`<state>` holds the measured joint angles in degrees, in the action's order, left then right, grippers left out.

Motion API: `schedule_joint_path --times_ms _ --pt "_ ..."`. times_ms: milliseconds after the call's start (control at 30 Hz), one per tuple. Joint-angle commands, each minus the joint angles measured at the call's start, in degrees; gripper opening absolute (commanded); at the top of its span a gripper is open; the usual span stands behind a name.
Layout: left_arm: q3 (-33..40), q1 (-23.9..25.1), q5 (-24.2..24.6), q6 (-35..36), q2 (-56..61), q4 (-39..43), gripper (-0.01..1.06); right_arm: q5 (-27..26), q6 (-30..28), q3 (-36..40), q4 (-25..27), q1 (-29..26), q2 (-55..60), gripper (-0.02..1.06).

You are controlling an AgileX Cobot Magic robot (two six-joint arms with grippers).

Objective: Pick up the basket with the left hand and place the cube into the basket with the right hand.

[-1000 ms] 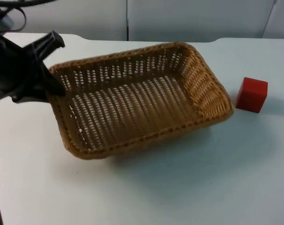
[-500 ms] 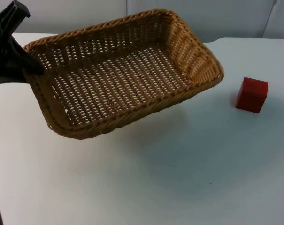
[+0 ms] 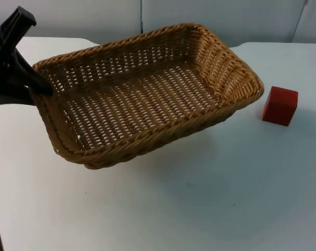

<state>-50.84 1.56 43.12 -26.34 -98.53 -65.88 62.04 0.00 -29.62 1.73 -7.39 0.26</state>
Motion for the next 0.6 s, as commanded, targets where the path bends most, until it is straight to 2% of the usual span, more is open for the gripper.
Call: schedule_joint_path --times_ms 0,233,567 --pt "-0.43 0.17 1.52 0.78 1.35 -1.57 0.0 -0.22 0.0 0.43 0.18 0.06 -0.26 0.0" --pt "-0.43 0.96 0.72 0.87 3.6 -1.44 0.0 -0.22 0.0 0.43 0.18 0.06 -0.26 0.0" --pt "-0.43 2.19 2.6 1.1 5.21 -0.81 0.0 -0.22 0.0 0.43 0.18 0.06 -0.26 0.0"
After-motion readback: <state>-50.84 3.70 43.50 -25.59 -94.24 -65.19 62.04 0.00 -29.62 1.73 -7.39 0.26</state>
